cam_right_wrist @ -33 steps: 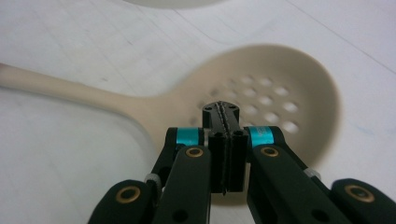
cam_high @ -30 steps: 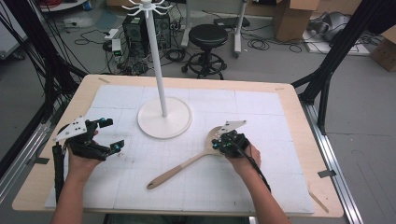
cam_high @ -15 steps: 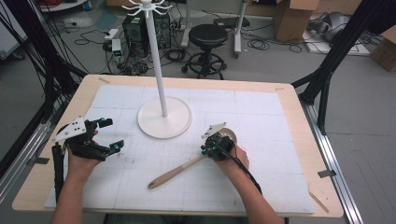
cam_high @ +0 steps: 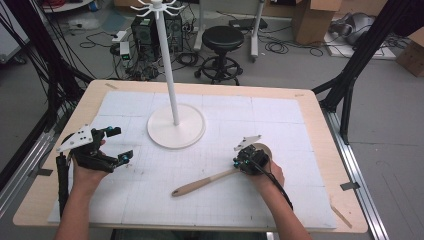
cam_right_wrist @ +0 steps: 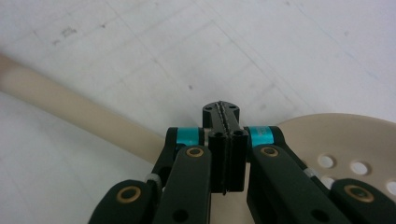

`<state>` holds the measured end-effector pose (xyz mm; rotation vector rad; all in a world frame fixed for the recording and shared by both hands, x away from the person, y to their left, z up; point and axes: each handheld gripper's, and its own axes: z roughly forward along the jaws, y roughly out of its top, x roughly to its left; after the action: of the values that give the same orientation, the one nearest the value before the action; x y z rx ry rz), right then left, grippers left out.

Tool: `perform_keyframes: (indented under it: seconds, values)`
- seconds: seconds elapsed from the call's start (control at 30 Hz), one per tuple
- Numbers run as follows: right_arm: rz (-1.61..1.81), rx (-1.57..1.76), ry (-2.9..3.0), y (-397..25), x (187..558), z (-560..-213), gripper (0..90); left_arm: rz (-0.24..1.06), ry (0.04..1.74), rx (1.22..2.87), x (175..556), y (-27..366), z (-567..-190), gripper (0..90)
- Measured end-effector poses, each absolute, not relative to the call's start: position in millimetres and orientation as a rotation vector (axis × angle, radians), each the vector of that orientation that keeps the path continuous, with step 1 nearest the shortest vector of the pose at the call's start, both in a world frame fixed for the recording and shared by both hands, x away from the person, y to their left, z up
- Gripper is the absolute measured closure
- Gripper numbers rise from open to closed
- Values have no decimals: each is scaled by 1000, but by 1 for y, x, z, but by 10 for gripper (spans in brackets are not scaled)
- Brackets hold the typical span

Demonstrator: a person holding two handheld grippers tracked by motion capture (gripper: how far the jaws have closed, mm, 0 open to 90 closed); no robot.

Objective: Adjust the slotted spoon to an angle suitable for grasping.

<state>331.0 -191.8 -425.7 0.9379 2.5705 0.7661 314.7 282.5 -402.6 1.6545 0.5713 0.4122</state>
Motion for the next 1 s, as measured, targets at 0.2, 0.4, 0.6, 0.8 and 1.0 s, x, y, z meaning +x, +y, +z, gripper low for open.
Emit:
perform_keyframes:
  seconds: [0.2,0.4,0.6,0.8,1.0]
  values:
    - [869,940,2553,-199,326,-421,900,412,571,1653,315,283,-403,17]
    - [1124,713,2643,-174,308,-407,900,414,572,1656,315,282,-403,17]
    - [1185,527,2766,-137,289,-412,900,415,570,1651,314,283,-402,17]
    - [1099,451,2842,-115,286,-430,900,420,568,1645,314,285,-401,17]
    - [1119,496,2818,-111,298,-432,900,421,570,1645,314,285,-401,17]
